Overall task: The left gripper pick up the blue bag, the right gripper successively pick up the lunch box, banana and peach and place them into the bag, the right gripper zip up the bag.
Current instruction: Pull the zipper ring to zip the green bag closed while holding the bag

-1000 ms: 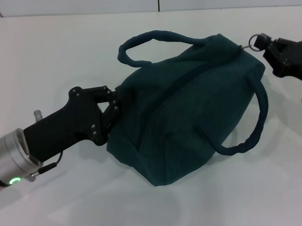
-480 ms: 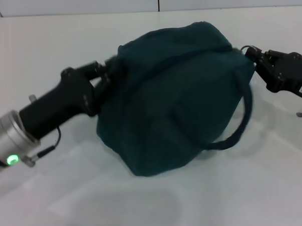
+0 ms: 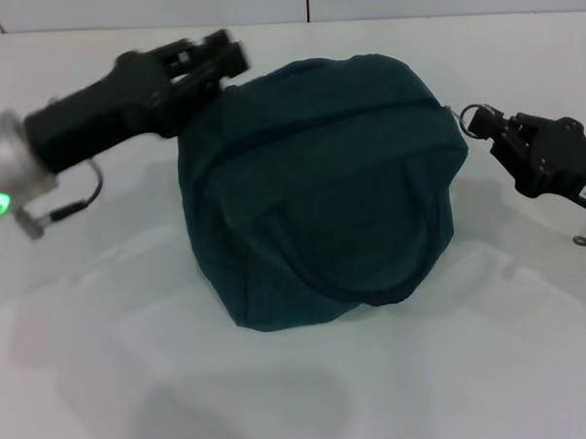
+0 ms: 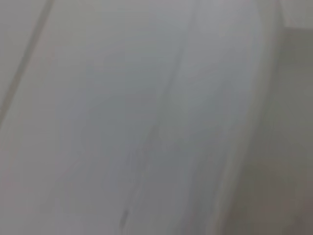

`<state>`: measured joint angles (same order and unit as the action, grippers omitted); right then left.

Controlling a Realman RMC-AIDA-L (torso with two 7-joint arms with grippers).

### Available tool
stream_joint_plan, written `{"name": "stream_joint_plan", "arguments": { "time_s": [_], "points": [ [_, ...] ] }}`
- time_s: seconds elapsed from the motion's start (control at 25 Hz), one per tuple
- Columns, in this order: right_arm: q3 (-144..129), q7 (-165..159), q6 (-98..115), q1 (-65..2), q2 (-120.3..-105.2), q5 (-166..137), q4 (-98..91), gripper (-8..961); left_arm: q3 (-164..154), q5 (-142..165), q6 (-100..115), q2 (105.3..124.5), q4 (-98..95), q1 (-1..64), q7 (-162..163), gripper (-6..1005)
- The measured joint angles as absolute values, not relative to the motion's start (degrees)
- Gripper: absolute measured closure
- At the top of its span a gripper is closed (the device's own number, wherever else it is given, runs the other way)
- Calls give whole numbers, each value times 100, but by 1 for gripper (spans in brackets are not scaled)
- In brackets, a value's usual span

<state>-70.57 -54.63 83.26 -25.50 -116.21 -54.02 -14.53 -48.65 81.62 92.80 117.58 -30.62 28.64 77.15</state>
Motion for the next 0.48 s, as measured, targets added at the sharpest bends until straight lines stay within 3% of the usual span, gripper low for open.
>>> {"name": "stream_joint_plan", "arguments": {
  "time_s": [0.48],
  "points": [
    [-7055,-5382,8460,-2451,-11619,-5402,-1334,934,-4898,11239,8620,11807,-4389,4466,10729,589]
  ]
}}
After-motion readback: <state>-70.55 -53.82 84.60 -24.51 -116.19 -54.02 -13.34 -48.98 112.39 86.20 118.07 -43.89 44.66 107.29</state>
